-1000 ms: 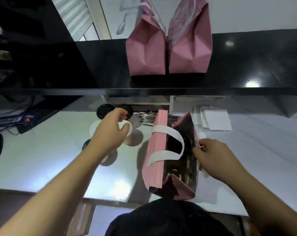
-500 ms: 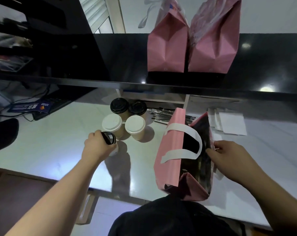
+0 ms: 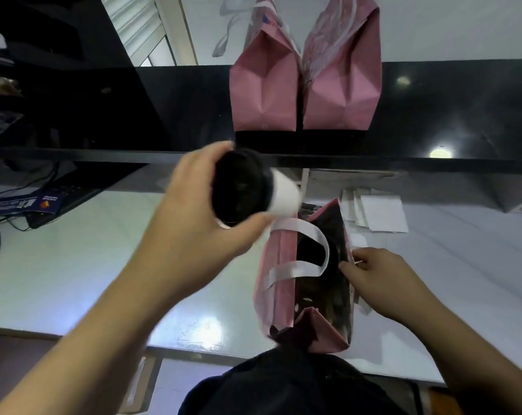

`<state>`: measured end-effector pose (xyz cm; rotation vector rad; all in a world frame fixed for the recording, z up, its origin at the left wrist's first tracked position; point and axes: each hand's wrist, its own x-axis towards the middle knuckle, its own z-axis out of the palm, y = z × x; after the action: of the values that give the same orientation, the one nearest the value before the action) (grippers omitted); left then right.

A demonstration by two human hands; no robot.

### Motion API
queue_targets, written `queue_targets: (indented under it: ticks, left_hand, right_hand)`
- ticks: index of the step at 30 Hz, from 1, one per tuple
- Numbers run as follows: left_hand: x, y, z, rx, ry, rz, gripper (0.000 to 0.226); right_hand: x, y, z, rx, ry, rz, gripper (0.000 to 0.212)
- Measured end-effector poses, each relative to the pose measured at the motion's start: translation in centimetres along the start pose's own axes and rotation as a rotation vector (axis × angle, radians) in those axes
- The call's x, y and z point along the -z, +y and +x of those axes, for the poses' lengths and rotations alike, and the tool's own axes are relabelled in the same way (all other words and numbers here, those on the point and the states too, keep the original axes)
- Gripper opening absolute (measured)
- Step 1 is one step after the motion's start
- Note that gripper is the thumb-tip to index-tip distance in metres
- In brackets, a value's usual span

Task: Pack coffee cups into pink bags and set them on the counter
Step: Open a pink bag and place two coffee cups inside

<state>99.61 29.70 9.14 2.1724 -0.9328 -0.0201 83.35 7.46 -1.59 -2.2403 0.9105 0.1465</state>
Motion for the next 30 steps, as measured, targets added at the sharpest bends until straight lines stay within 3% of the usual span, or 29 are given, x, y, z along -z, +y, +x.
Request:
queue_targets:
  ticks: [3,6,12,17,23,30]
  left_hand:
    - [-3.3,3.4,0.8,-0.143,-0.269,-0.013,0.086]
    - [-7.0,4.1,1.7,-0.219,-0.44,0.153,0.08]
    - [-11.8,2.0,2.8,-0.221,-0.721,0.396,0.087]
    - [-15.7,1.2,2.2,-0.269,-1.002,0.481,0.073]
    - [-18.2,-1.0,0.7,-0.513,-0.923,0.622,0.074]
    - [-19.2,-3.2,-0.2,-0.477,-0.934,0.59,0.084]
  right_hand:
    - [0.4,0.3,-0.5,0.027,-0.027,0.022,0.016]
    - [0.7,0.8,-1.0,0.021,-0.062,0.07,0.016]
    - [1.2,1.7,-1.4,-0.027,-0.053,0.054,0.018]
    - [1.1,1.4,-1.6,-0.015,-0.043,0.035,0.019]
    - [0.9,1.7,-1.8,-0.003,-0.014,0.03,0.028]
    - [0.8,1.8,-1.9,-0.009,-0.026,0.055,0.023]
